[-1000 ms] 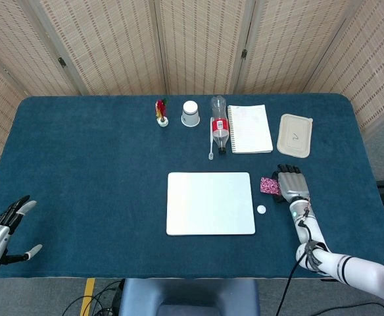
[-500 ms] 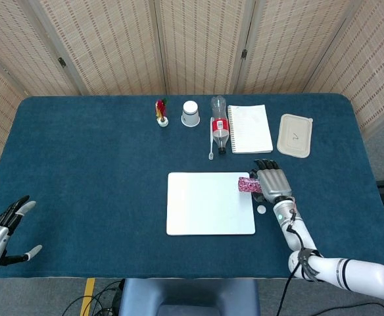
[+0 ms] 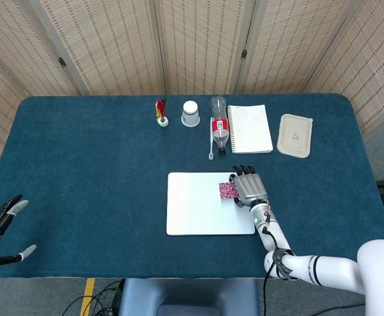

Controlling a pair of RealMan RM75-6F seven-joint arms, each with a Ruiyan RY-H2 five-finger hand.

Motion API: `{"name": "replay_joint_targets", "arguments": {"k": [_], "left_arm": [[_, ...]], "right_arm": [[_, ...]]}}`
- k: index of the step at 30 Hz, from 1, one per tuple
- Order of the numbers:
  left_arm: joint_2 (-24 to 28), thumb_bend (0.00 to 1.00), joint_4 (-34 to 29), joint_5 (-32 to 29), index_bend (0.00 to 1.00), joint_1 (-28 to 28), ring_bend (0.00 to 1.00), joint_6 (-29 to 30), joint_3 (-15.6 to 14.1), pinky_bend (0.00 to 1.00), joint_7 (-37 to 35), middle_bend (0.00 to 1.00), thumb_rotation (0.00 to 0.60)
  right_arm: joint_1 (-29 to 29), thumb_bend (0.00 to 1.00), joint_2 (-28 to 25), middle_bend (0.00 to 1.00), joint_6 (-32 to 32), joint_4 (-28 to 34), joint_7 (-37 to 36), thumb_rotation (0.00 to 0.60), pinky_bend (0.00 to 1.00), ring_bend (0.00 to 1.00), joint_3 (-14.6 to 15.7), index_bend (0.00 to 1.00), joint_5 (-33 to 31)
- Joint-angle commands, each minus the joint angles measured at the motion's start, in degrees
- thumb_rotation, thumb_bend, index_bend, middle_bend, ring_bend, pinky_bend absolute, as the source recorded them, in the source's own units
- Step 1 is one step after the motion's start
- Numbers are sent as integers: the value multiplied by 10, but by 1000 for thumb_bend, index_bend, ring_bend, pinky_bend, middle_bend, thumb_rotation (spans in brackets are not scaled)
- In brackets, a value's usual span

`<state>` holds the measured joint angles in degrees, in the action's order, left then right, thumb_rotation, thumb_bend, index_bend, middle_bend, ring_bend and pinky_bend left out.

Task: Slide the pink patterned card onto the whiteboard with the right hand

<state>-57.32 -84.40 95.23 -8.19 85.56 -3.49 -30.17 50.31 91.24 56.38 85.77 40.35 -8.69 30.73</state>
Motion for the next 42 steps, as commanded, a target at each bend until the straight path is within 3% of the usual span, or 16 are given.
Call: {"name": "replay_joint_targets", "arguments": {"k": [1,6,10,15,23,31,42], "left_arm": [[0,255,1,1,98,-1,18,0,0,182,0,30,600],[-1,255,-1,-1,98,0,18,-2,0,182,6,30,600],[-1,255,-3,-2,98,1,18,-1,1,181,14,30,600],[-3,255,-7,-7,98,1,18,-3,2,182,23,30,600],[-7,255,-20,-3,99,5,18,2,2,181,61,31,600],[-7,254,-26,-4,99,6,18,1,2,182,71,30,600],[-6,255,-24,-2,99,5,18,0,2,182,67,30,600]], "right_arm": [[5,221,1,72,-10,-5,3,600,0,0,0,31,-9],[4,213,-10,65,-14,5,-2,600,0,0,3,0,-8],[-18,213,-40,64,6,48,-28,600,0,0,10,10,25],[-54,219,-77,65,66,83,-27,600,0,0,41,155,74],[-95,241,-113,73,66,111,-57,600,0,0,77,295,113],[-118,249,-109,79,67,101,-60,600,0,0,96,321,144],[-126,251,-76,87,59,61,-44,600,0,0,90,341,136]]}}
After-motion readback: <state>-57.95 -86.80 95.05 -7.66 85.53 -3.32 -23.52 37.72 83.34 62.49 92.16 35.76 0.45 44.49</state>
